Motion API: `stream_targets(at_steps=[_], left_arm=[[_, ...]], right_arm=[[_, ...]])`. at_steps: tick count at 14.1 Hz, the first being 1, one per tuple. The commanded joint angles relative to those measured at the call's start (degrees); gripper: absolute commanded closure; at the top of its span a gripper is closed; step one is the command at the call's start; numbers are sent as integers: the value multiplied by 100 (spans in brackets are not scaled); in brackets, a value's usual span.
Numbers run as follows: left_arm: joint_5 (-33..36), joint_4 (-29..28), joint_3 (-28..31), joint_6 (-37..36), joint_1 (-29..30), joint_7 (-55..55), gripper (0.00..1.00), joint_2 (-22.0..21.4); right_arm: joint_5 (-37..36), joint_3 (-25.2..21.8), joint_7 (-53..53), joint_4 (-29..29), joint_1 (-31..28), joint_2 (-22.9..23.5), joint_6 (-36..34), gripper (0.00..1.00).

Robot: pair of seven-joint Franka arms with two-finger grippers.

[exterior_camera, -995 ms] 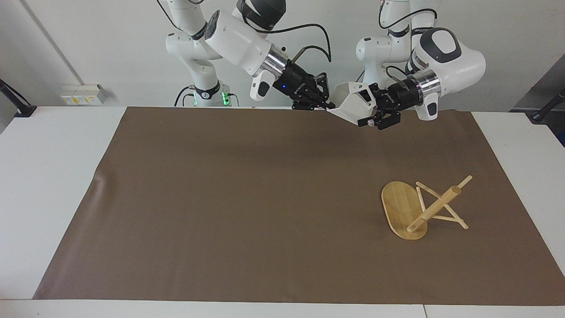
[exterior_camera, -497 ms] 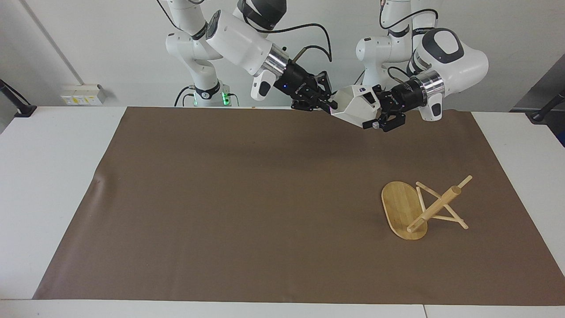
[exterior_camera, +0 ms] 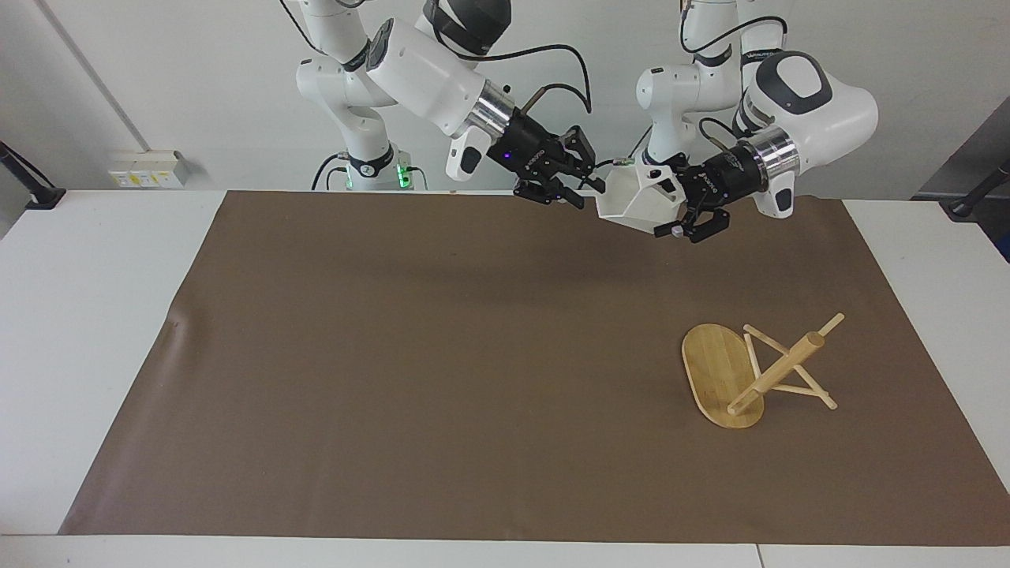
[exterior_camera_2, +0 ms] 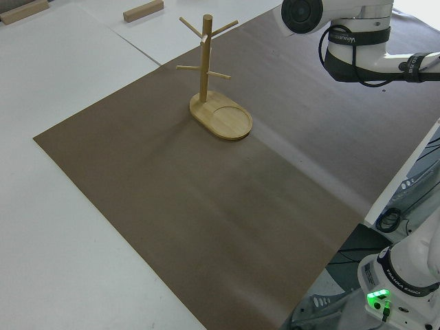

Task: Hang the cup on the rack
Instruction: 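Close the left gripper on the mug and open the right gripper, then raise the mug with the left gripper while the right gripper withdraws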

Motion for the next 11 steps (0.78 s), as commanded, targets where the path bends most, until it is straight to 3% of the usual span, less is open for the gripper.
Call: stream_targets(at_steps=[1,4,7,9,11], left_arm=[[421,-3,-17,106,52,-196,100,-11],[728,-47,-26,324,43,-589,100,-2],[1160,-100,-26,747,43,-1450,100,16],[1221,-170,-26,948,52,-1882,100,7],[1432,-345,-43,1605,-18,-2653,100,7]], right_arm=[[-391,-22,99,-85,-79,-37,14,48],[-838,-390,90,-243,-79,-73,-21,40],[-1690,-970,81,-453,-88,-160,-249,24],[-2375,-1435,55,-524,-97,-231,-687,11],[-3288,-1814,20,-525,-97,-266,-1179,1]])
